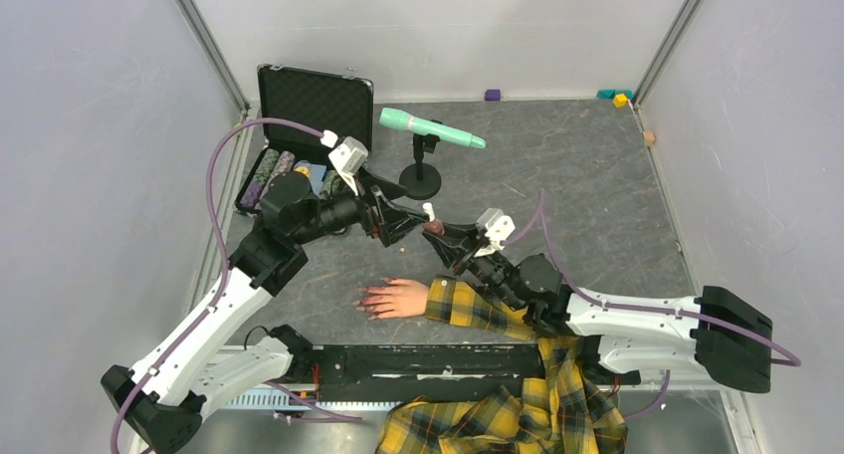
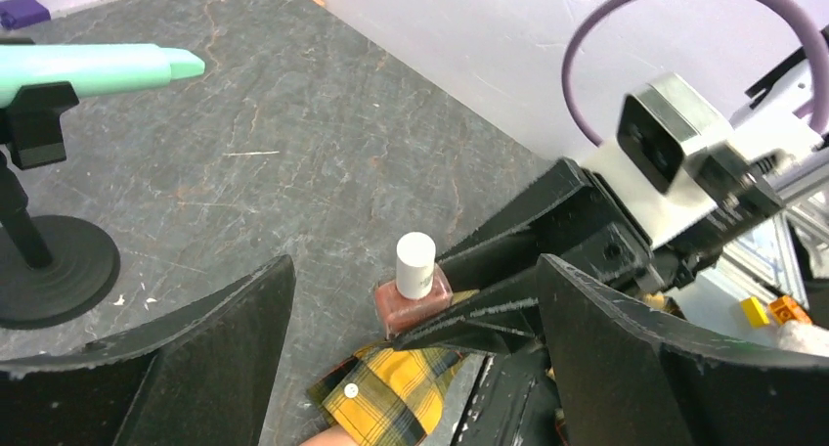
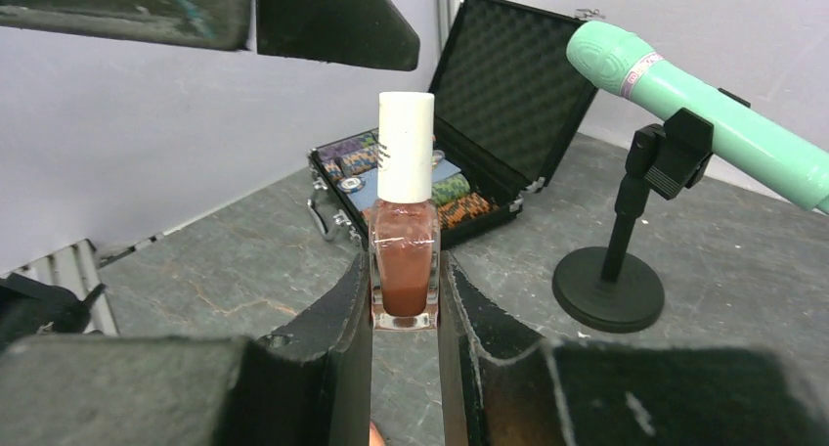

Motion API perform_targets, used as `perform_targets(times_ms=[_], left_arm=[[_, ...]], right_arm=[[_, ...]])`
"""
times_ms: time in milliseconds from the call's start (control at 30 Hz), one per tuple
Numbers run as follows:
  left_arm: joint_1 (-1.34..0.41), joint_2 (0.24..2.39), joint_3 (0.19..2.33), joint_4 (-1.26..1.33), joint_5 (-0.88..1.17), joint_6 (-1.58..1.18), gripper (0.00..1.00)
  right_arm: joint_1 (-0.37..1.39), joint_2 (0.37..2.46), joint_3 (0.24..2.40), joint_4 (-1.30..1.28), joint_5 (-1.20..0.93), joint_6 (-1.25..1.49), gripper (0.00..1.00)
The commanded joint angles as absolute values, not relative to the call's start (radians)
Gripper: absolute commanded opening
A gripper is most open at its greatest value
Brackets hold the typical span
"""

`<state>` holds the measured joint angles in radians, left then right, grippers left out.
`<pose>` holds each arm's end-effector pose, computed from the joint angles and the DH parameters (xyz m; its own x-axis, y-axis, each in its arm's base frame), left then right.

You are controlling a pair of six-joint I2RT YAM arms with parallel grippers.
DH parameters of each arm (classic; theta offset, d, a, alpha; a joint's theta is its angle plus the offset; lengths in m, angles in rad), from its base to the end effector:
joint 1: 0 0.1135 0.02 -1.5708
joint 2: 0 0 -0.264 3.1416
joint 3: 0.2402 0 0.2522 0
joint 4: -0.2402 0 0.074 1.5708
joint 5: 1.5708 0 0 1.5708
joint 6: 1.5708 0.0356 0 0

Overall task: Paint the nails
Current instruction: Screw the nail polish bottle.

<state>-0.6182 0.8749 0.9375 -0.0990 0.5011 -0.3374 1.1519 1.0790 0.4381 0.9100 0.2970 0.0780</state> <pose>0.1503 -0.1279 0.3875 -0.3258 -0.1246 -0.9372 0.8390 0.4189 -0.3473 0.1038 0.2074 0.2766 0.0487 0.2925 -0.9550 -0.7649 0.6258 0.1527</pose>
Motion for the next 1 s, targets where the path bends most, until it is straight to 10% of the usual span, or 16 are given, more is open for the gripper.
perform_targets(times_ms=[0, 500, 967], left_arm=[[-0.597, 0.886, 0.929, -0.015, 0.494, -0.426, 0.93], [-0.588, 0.949, 0.931, 0.024, 0.579, -0.485, 0.83], [-0.588, 1.005, 0.946, 0.006, 0.611, -0.495, 0.44]], right_arm=[[1.203, 1.114, 0.536, 0.918, 0.457, -0.017, 0.0], [1.25, 1.185, 0.628, 0.841, 0.486, -0.06, 0.0], [1.257, 1.186, 0.634, 0.834, 0.493, -0.071, 0.0]])
